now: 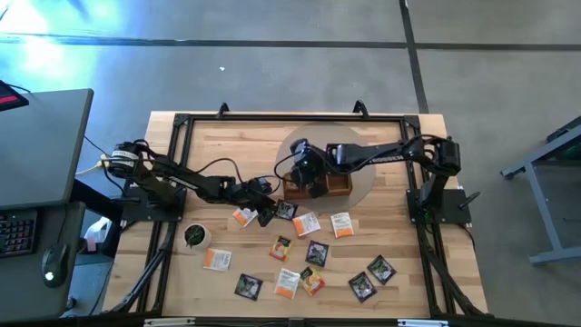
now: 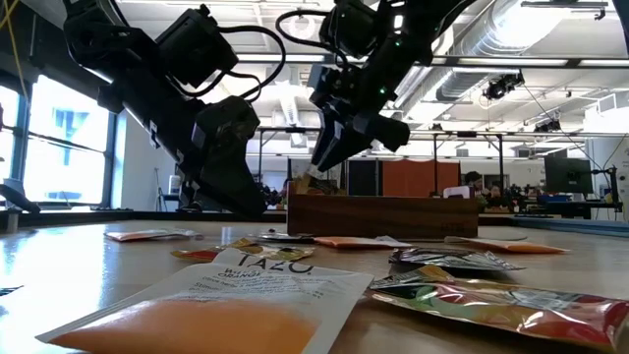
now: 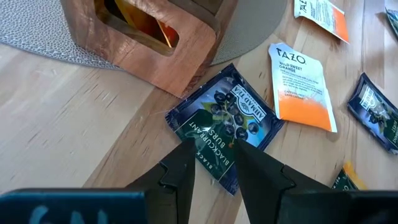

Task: Pick & Place Tea
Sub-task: Put the yellow tea bag into the left section of the wooden organizer

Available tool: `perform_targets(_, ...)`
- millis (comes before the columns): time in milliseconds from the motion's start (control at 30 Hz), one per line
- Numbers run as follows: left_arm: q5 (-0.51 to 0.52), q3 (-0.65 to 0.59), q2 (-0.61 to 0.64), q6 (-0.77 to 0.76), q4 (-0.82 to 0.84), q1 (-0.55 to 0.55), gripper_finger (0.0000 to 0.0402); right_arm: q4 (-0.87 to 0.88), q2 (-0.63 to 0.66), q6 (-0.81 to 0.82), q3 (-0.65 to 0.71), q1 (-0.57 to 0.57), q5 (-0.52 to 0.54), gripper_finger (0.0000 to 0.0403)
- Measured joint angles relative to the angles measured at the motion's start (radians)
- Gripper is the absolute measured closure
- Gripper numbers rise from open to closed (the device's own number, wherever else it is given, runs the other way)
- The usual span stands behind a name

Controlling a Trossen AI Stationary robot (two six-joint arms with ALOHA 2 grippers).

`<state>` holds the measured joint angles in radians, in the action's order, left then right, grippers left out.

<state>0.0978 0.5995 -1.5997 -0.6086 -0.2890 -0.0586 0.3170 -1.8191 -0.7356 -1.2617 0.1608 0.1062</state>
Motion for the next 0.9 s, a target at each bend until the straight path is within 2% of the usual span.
perform_targets(200,0.0,0.0,0.0,0.003,0.0,0.0,0.0291,0.02,0.053,0.003,0.0,-0.013,0.084,0.0266)
perform_targets(267,0.0,0.0,0.0,0.003,0.0,0.0,0.0291,0.035,0.091,0.028,0.0,-0.027,0.065,0.0264)
perform_targets(333,0.0,0.0,0.0,0.003,0.0,0.0,0.0291,0.057,0.133,0.114,0.0,-0.044,-0.001,0.0263)
perform_targets(433,-0.009,0.0,0.0,0.028,0.0,0.0,0.0291,0.081,0.17,0.31,0.0,-0.072,-0.161,0.0267)
perform_targets(533,-0.074,0.0,0.0,0.114,-0.018,0.0,0.0291,0.083,0.164,0.46,0.0,-0.126,-0.272,0.0274)
perform_targets(600,-0.156,0.0,0.0,0.158,-0.044,0.0,0.0291,0.08,0.141,0.505,0.0,-0.183,-0.251,0.0279)
perform_targets(700,-0.295,0.0,0.0,0.21,-0.071,-0.007,0.0291,0.083,0.088,0.536,0.001,-0.268,-0.15,0.0286)
perform_targets(800,-0.324,0.0,0.0,0.248,-0.056,-0.051,0.0291,0.076,0.043,0.554,0.001,-0.332,-0.117,0.0292)
perform_targets(900,-0.325,0.0,-0.001,0.246,-0.045,-0.099,0.0291,0.019,0.002,0.641,0.001,-0.381,-0.114,0.0296)
